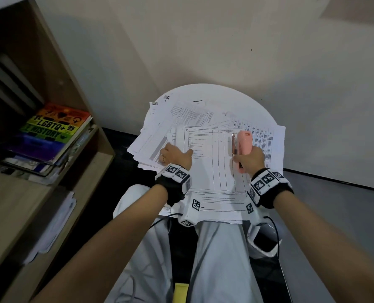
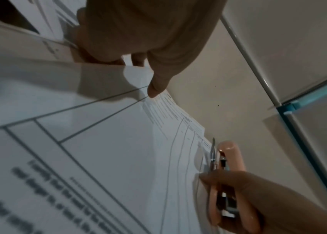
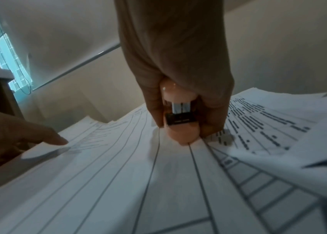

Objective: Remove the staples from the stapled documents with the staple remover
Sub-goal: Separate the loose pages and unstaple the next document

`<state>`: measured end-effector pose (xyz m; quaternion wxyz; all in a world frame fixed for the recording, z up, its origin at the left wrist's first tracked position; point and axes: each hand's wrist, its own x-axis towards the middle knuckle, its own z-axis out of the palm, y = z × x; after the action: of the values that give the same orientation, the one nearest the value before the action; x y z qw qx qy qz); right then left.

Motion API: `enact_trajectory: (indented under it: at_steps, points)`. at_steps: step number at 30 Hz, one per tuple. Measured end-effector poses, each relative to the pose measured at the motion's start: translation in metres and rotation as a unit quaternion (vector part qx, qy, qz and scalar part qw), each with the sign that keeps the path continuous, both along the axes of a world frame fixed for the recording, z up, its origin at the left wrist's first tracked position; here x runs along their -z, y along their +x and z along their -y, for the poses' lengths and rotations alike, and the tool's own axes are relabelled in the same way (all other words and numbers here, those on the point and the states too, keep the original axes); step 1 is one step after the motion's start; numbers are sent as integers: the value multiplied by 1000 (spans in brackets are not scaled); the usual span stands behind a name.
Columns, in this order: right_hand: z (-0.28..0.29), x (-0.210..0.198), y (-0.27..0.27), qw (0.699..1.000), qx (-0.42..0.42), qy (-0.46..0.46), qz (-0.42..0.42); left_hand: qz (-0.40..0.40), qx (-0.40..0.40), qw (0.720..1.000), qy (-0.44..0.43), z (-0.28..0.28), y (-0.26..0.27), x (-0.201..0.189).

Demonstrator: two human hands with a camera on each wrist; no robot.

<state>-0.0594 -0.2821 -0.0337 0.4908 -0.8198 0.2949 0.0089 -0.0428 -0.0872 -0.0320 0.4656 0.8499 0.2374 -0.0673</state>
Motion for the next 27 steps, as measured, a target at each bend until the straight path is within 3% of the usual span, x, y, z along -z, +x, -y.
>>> enact_trajectory:
  at_steps: [2, 6, 16, 21, 27]
  points:
    - [2, -1, -1, 1000, 12, 5, -6, -9, 29, 999, 21, -2, 3, 2]
    - [4, 3, -4, 998, 51, 35, -11, 71, 53, 995, 54, 0, -2, 11]
    - [11, 10, -5, 997, 54, 56, -7, 153, 108, 981, 57, 2, -6, 11]
    - [12, 8, -8, 995, 44, 83, 18, 240, 87, 964, -67, -6, -4, 14]
    - [15, -1, -14, 997, 15, 53, 46, 211, 158, 961, -79, -36, 12, 15]
